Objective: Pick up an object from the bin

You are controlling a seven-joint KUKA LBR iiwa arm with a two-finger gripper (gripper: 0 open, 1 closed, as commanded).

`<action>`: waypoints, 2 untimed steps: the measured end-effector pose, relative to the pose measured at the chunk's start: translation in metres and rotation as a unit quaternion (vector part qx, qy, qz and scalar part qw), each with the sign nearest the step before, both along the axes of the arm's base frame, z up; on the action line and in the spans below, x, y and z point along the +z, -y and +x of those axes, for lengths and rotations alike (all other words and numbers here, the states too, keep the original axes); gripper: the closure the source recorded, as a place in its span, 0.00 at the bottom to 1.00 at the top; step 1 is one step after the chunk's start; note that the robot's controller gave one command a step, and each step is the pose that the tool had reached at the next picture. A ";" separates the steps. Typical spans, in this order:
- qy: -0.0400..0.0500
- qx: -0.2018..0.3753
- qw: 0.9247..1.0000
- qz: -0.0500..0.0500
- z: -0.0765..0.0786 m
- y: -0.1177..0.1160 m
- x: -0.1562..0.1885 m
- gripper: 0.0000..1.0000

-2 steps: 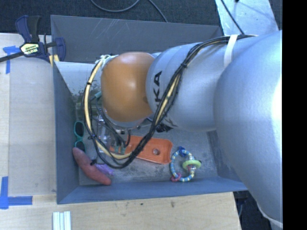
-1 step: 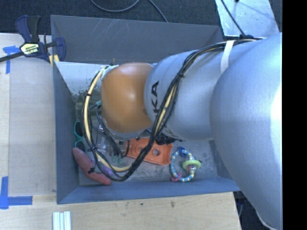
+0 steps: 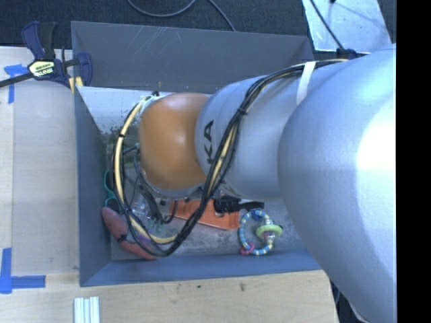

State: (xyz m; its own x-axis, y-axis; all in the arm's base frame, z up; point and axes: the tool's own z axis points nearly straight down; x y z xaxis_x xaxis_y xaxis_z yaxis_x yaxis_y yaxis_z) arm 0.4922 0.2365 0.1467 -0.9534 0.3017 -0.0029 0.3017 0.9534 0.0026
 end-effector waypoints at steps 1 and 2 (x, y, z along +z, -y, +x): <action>0.001 -0.063 0.998 0.001 -0.006 0.000 -0.070 0.00; 0.003 -0.058 0.998 0.002 -0.005 0.000 -0.089 1.00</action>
Offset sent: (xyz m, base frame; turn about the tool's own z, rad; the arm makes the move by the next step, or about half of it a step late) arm -0.0101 0.0011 -0.0767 0.0953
